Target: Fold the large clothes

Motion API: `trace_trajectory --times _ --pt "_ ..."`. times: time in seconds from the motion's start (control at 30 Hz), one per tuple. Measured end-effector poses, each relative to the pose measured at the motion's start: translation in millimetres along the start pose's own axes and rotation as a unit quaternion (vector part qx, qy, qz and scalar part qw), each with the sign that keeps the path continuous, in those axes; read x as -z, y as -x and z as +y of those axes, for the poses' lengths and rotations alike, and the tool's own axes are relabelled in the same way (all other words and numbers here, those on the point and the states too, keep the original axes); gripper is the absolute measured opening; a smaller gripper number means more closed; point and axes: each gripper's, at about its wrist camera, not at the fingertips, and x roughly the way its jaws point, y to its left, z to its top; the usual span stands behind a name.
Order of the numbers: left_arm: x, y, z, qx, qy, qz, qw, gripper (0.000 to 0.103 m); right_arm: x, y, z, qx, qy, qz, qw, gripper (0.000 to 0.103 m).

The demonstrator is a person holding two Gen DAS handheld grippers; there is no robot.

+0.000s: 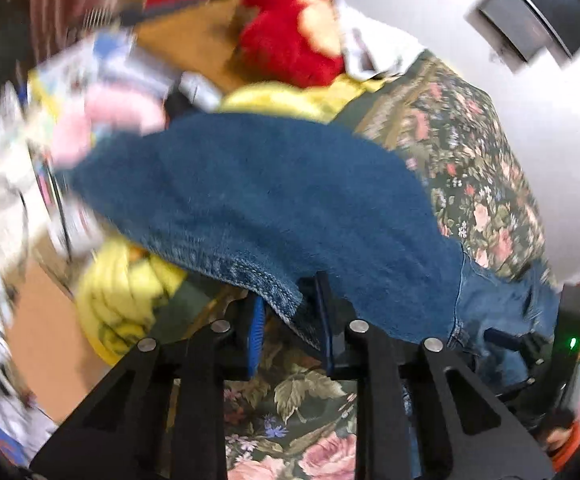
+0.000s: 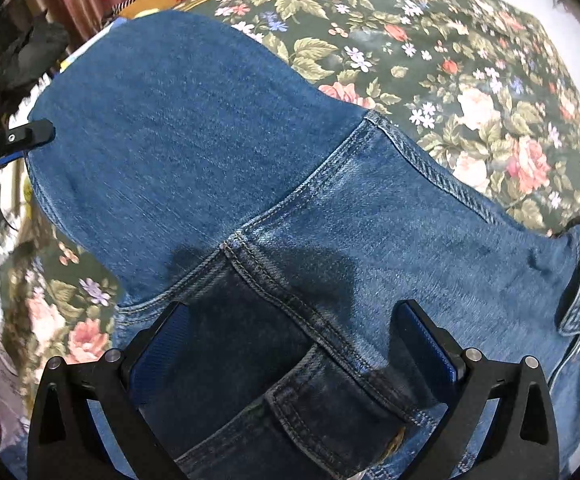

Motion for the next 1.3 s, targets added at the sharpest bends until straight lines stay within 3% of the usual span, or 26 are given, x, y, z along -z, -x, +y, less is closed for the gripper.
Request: trace_trajectory --times 0.13,0.23,0.4,0.57,0.73,0.9,0.97,1.07,1.17,1.3 --pt "-11.4 31.5 -48.3 -0.025 -0.081 -0.063 0.9944 0.015 1.6 7.9 -11.5 0.008 -0.019 0.000 1.000 0.103" --pt "-15.4 50.9 -90.7 -0.031 -0.141 -0.100 0.9845 0.013 12.0 41.3 -24.7 0.009 -0.032 -0.033 0.999 0.103" --pt "0.2 70.8 -155.1 -0.014 -0.214 -0.126 0.9686 0.012 43.3 106.6 -51.9 0.027 -0.049 -0.091 0.994 0.103" --pt "34.6 63.6 -210.0 0.022 -0.271 -0.098 0.9574 0.011 85.7 145.5 -88.0 0.061 -0.072 -0.111 0.989 0.103" --pt "82.7 13.6 -257.8 0.047 -0.311 -0.001 0.9491 0.011 129.7 152.3 -121.4 0.081 -0.117 -0.104 0.984 0.103" --pt "137.0 -24.0 -277.1 0.038 -0.351 0.069 0.9332 0.011 166.2 149.3 -141.1 0.079 -0.159 -0.098 0.979 0.103" --pt "152.9 -27.8 -278.3 0.019 -0.369 0.067 0.9269 0.012 173.1 147.2 -144.3 0.075 -0.168 -0.098 0.978 0.103" --pt "166.0 -25.0 -280.6 -0.025 -0.401 0.040 0.9146 0.022 180.0 148.2 -146.0 0.073 -0.175 -0.102 0.977 0.103" --pt "162.0 -16.3 -273.7 -0.030 -0.394 0.037 0.9177 0.034 178.8 148.0 -146.0 0.071 -0.175 -0.105 0.976 0.103" --pt "139.6 9.9 -248.2 -0.007 -0.347 0.030 0.9373 0.056 172.5 148.4 -139.5 0.060 -0.170 -0.112 0.977 0.103"
